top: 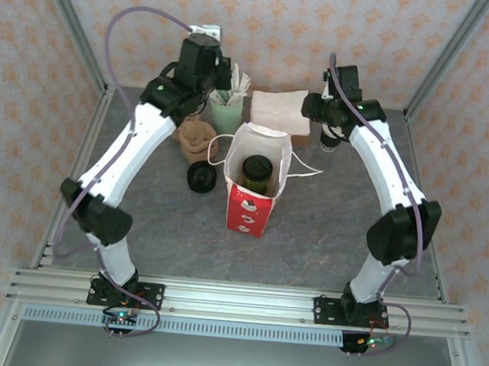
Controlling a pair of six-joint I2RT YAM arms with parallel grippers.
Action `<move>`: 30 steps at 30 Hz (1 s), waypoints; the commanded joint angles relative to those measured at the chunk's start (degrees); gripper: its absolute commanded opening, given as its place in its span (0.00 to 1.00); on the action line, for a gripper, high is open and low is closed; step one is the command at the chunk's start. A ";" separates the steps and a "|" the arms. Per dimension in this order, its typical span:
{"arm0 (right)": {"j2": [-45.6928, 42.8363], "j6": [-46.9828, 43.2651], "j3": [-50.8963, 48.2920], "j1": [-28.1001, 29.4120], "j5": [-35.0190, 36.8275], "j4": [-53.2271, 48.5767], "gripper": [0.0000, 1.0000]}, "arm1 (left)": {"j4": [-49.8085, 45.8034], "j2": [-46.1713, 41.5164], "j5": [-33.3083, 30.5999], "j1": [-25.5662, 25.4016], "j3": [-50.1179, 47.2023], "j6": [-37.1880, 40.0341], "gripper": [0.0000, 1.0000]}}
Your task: Pack the takeout coffee
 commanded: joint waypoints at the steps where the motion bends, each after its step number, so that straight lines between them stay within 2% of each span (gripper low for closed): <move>1: 4.74 -2.41 5.06 -0.03 1.62 1.41 0.44 | -3.77 -5.86 -3.71 -1.87 1.34 3.06 0.04; 4: 9.24 -2.74 8.90 -0.07 1.17 1.64 0.44 | -4.50 -11.01 -5.19 -4.37 -0.82 4.56 0.04; 6: 12.34 -3.50 11.75 0.04 1.44 1.09 0.44 | -5.06 -14.24 -3.90 -5.74 -2.20 4.65 0.04; 9: 16.67 -4.14 14.86 0.23 1.93 1.79 0.44 | -6.42 -18.56 -0.29 -8.61 -4.52 6.01 0.04; 12: 21.28 -4.32 19.06 0.67 4.56 0.70 0.46 | -8.87 -21.38 6.77 -11.26 -6.72 6.72 0.05; 16: 27.82 -4.44 25.94 0.92 5.08 -1.14 0.50 | -14.40 -23.20 7.22 -16.97 -9.56 8.78 0.05; 18: 30.54 -4.44 28.49 1.32 5.25 -1.01 0.52 | -16.40 -23.57 8.25 -18.27 -11.40 9.08 0.05; 25: 38.60 -5.91 35.93 3.33 5.58 -0.89 0.55 | -19.08 -23.89 9.78 -20.00 -19.03 8.90 0.05; 30: 41.66 -6.45 37.03 4.07 8.25 0.86 0.61 | -19.80 -22.58 14.57 -20.60 -20.32 8.68 0.05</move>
